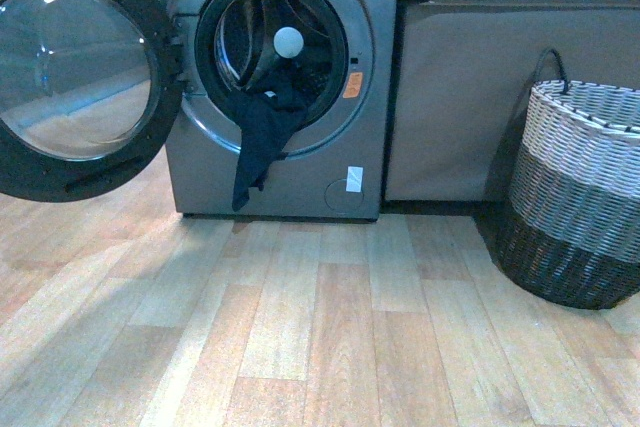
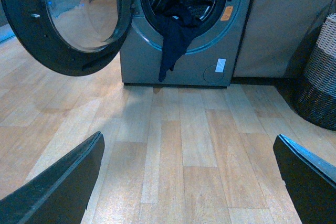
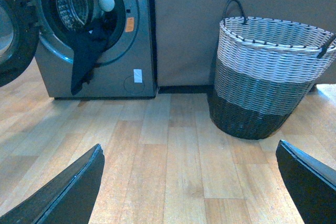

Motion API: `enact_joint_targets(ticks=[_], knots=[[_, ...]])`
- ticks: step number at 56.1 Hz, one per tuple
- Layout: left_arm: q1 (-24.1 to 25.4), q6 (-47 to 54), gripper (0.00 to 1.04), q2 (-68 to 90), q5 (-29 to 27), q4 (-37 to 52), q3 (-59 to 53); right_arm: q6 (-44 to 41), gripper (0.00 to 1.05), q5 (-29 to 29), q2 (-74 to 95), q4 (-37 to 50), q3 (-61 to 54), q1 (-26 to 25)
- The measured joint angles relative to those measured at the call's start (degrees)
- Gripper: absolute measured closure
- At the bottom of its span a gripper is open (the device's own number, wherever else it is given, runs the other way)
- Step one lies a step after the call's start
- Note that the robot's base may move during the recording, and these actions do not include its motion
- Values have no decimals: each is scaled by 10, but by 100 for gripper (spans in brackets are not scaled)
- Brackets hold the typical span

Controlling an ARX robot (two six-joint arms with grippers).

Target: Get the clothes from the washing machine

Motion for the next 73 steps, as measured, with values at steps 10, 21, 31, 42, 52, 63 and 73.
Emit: enact_joint_targets(ticks=[10,21,31,42,52,63,73], knots=[[0,0,7,0,0,0,0,0,7,0,0,0,0,0],[0,0,7,0,0,0,0,0,7,0,0,0,0,0],[0,0,7,0,0,0,0,0,7,0,0,0,0,0],[0,0,7,0,0,0,0,0,7,0,0,0,0,0],[0,0,7,0,0,0,0,0,7,1,0,0,0,0],[0,0,7,0,0,0,0,0,7,0,0,0,0,0],[0,0,7,0,0,0,0,0,7,0,0,0,0,0]])
